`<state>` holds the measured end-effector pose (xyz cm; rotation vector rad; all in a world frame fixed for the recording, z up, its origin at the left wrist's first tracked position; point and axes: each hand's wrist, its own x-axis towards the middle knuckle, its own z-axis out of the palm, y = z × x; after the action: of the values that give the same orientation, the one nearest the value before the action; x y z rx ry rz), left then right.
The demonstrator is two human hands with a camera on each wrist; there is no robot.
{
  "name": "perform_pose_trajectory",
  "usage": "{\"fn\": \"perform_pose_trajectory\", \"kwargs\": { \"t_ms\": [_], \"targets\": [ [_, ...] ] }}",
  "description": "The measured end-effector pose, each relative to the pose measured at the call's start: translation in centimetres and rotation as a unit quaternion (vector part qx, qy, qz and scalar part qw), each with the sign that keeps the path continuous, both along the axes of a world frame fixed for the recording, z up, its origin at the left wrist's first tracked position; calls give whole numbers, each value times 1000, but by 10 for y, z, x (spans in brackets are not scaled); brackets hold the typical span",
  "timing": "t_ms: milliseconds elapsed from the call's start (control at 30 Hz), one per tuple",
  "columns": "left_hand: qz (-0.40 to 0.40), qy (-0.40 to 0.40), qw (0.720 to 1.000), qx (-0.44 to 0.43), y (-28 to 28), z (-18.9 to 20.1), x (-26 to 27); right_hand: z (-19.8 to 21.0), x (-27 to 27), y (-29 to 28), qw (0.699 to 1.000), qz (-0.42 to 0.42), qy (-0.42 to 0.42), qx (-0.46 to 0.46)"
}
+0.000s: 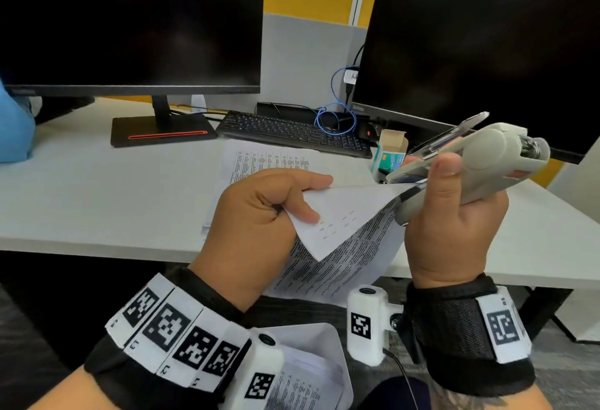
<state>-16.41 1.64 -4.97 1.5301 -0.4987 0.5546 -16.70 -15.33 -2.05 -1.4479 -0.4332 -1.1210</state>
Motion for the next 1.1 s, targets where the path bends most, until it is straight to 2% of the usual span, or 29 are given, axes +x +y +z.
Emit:
{"fn": "perform_pose_trajectory", "kwargs": {
  "t_ms": [133, 267, 400, 533, 1100],
  "targets": [
    [-13, 37, 999, -9, 2, 1, -2, -2, 3, -3, 1000, -9, 9, 8],
    [-9, 71, 996, 44, -2, 16, -9, 3, 2, 0, 999, -7, 44, 20],
    [-21, 133, 989, 57, -8, 22, -13, 15, 6, 8, 990, 30, 131, 30],
    [-30, 151, 986, 66, -14, 19, -16, 21, 10, 18, 980, 45, 191, 29],
    [-53, 131, 988, 62, -24, 17, -23, 28, 3, 28, 989, 31, 132, 49]
  ]
}}
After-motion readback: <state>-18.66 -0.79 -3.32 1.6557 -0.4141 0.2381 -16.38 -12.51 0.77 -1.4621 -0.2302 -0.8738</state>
